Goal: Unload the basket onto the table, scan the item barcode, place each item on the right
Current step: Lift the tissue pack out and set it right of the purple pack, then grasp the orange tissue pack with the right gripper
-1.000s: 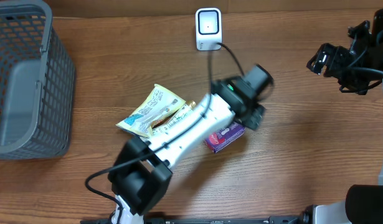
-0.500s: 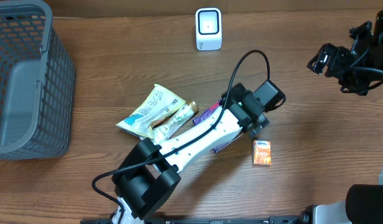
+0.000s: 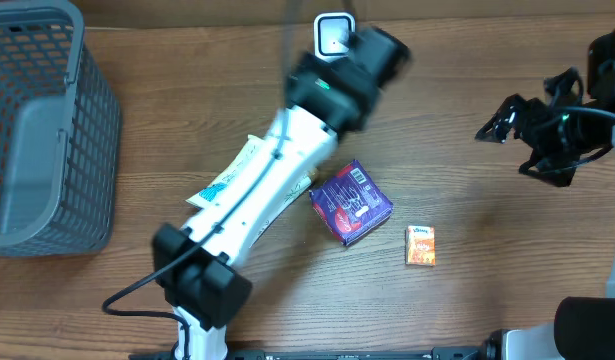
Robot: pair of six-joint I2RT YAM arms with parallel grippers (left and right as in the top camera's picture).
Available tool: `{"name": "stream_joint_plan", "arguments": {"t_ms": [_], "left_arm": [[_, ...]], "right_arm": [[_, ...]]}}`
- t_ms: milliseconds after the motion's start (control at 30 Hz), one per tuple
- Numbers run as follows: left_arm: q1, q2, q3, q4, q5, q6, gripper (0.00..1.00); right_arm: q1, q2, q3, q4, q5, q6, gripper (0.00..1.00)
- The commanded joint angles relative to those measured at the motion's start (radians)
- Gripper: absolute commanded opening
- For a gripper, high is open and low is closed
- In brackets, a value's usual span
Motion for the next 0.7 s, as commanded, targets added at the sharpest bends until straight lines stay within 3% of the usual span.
{"name": "stream_joint_plan", "arguments": {"t_ms": [0, 67, 267, 400, 500, 567, 667], "left_arm": [[0.123, -0.032, 0.126, -0.125, 0.101, -0.24, 1.0], [0.195, -0.032, 0.151, -0.193, 0.177, -0.252, 1.0], [0.279, -0.032, 0.151, -0.27, 0.2, -0.251, 1.0], [0.292, -0.032, 0.151, -0.28, 0.197, -0.247, 1.0], [0.292, -0.032, 0.151, -0.28, 0.198, -0.247, 1.0], [0.292, -0.032, 0.151, -0.281, 0.198, -0.247, 1.0], [0.291, -0.032, 0.151, -0.281, 0.198, -0.247, 1.0]], "right_arm": [[0.057, -0.019, -0.019, -0.006, 0.168, 0.2, 0.97], [0.087, -0.019, -0.088, -0.006, 0.218, 0.308, 0.98], [0.159, -0.064, -0.366, 0.097, 0.204, 0.507, 0.98], [0.213, -0.124, -0.561, 0.211, 0.15, 0.755, 0.99], [0.255, -0.156, -0.657, 0.291, 0.073, 0.963, 0.93], [0.284, -0.161, -0.695, 0.315, 0.066, 1.085, 1.0], [0.328, -0.161, -0.766, 0.457, 0.092, 1.188, 1.0]]}}
